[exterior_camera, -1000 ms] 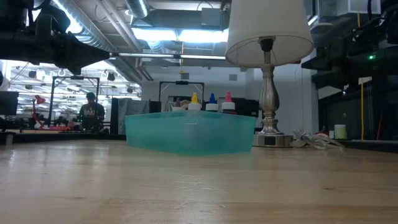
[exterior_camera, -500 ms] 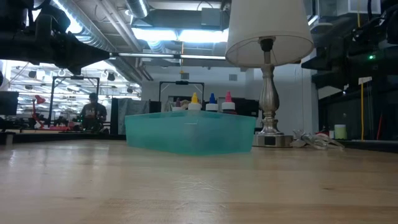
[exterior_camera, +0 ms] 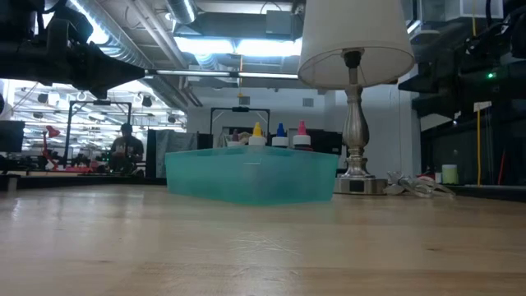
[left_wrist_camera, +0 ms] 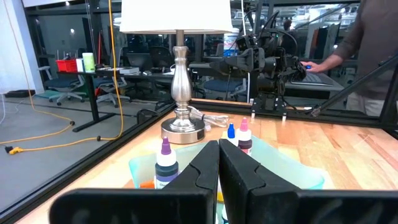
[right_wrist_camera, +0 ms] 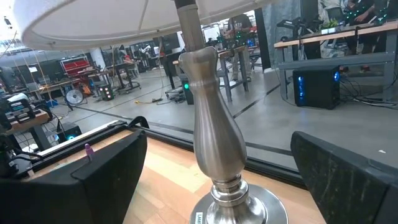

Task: Pick & Place food coloring
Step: Return to Home Position

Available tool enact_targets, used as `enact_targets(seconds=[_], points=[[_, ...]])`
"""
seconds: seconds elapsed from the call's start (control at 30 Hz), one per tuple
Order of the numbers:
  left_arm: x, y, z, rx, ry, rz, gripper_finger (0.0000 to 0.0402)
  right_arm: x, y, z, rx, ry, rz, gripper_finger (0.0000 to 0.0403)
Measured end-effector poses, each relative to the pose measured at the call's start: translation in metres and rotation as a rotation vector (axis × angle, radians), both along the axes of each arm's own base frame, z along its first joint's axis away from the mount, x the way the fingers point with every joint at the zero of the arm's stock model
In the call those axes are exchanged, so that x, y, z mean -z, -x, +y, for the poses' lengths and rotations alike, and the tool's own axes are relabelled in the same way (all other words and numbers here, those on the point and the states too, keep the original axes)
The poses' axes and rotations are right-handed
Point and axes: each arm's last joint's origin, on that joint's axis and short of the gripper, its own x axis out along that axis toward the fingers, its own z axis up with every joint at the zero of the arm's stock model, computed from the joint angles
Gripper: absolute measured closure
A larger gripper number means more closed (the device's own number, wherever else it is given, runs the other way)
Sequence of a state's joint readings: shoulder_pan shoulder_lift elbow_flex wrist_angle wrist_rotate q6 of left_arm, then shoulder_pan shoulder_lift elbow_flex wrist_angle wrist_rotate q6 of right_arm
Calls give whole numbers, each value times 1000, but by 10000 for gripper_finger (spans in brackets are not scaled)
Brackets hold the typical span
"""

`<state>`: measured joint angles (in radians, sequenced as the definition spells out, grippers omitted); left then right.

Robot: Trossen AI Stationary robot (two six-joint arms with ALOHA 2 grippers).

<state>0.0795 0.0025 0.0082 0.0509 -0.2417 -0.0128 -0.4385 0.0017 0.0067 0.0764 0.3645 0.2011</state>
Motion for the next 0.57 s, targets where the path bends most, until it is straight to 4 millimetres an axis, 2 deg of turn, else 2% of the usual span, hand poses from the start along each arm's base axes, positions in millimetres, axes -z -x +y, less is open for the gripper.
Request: enact_targets(seconds=[0.57], points=[[0,0,0,0,0,0,395,0,0,0,0,0,0,6]])
